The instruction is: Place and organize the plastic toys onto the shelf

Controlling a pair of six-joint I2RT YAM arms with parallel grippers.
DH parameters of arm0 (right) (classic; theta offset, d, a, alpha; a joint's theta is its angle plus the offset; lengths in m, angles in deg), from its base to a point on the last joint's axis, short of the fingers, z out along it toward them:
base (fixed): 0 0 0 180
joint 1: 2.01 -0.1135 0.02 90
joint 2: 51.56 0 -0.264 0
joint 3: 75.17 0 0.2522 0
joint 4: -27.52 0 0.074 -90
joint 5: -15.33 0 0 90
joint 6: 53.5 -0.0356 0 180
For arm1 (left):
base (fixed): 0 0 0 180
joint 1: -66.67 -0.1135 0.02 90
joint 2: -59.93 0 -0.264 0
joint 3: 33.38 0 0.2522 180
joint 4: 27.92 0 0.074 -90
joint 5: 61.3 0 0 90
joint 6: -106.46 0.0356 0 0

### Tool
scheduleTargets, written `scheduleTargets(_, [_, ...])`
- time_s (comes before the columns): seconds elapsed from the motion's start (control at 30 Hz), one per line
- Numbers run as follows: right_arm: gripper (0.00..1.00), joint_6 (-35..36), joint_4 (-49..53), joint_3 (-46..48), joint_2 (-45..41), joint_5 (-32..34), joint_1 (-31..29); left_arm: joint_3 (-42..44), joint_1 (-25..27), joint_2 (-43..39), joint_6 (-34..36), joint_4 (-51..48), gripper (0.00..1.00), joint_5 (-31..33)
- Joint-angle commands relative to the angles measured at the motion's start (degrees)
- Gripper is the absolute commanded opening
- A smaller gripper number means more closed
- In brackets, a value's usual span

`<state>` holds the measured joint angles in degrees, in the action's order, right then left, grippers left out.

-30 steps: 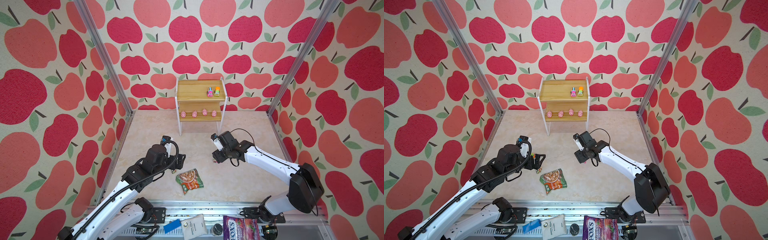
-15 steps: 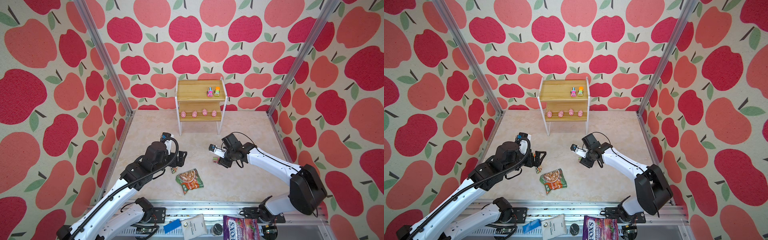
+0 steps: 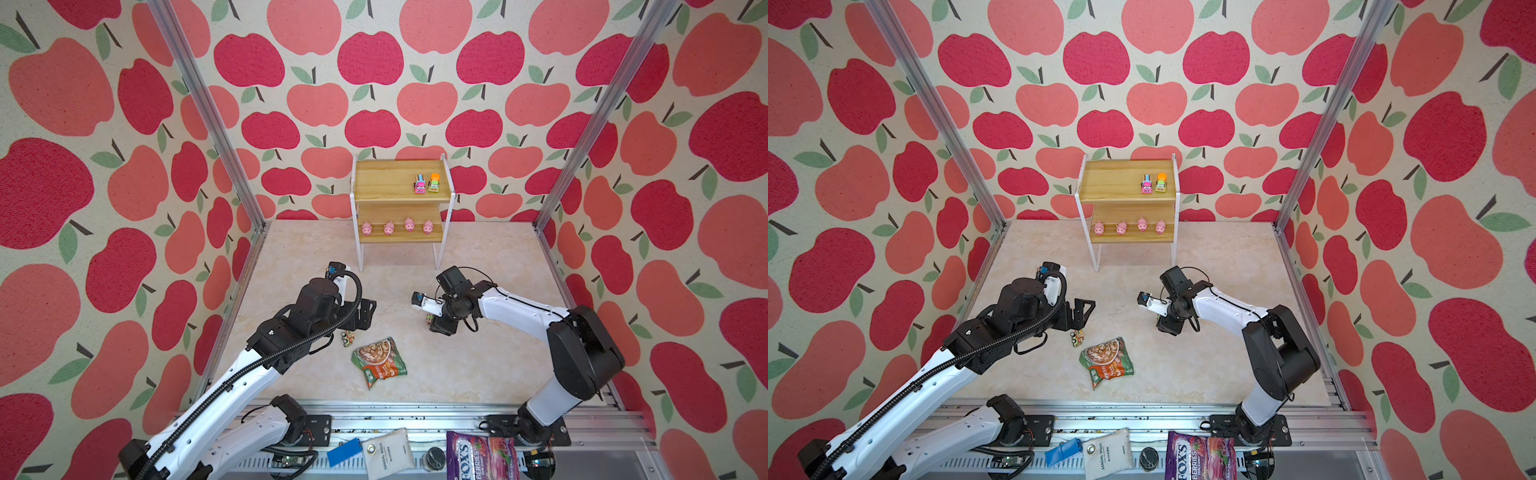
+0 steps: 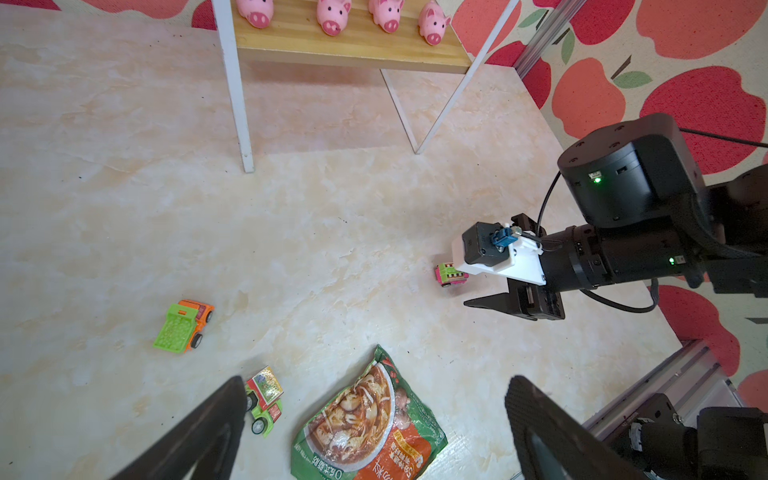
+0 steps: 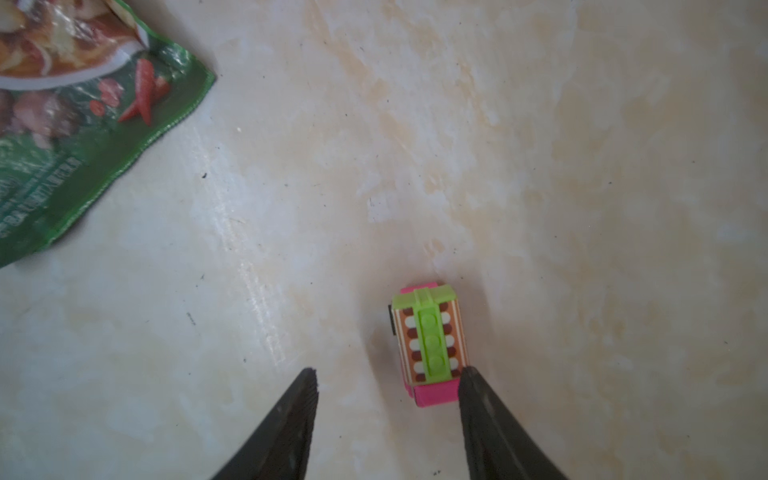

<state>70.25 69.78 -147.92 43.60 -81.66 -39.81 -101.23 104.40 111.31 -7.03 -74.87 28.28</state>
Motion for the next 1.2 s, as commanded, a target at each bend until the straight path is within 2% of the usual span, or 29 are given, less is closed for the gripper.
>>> scheduleTargets(0.0, [0.58, 1.4, -1.3, -2.15, 1.9, 0.42, 0.36, -2.18, 0.26, 0.45, 0.95, -0.26, 0.99, 0.34])
scheduleTargets(0.17, [0.52, 0.07, -1.25, -3.15, 4.83, 2.35, 0.19, -2.13, 0.23, 0.4, 1.48, 0.03, 0.99, 0.43])
scheduleTargets(0.27, [0.43, -1.21, -2.45, -2.83, 5.48, 5.91, -0.14, -1.89, 0.21, 0.22, 1.67, 0.23, 0.99, 0.43])
scheduleTargets(0.43, [0.32, -3.52, -4.02, -2.28, 3.01, 7.73, -1.11, -1.38, 0.2, -0.38, 1.87, 0.49, 0.99, 0.34])
scheduleTargets(0.57, [0.26, -7.79, -6.95, -1.06, -1.17, 7.28, -1.41, -0.56, 0.15, -1.38, 1.83, 0.99, 0.99, 0.34])
scheduleTargets(0.7, [0.24, -14.52, -7.66, -1.47, -3.28, 7.79, -1.4, 0.34, 0.14, -2.58, 1.47, 1.19, 0.99, 0.25])
scheduleTargets(0.83, [0.24, -25.75, -6.72, -2.06, -4.51, 8.48, -1.74, 1.51, 0.14, -4.0, 1.22, 1.38, 0.99, 0.4])
scheduleTargets(0.93, [0.25, -36.19, -6.04, -1.33, -5.02, 11.72, -2.87, 2.44, 0.13, -4.7, 0.84, 1.79, 0.99, 0.51])
scheduleTargets(1.17, [0.26, -65.5, -3.56, 2.31, -4.74, 22.45, -6.54, 3.49, 0.23, -5.06, 0.7, 2.13, 0.99, 0.44])
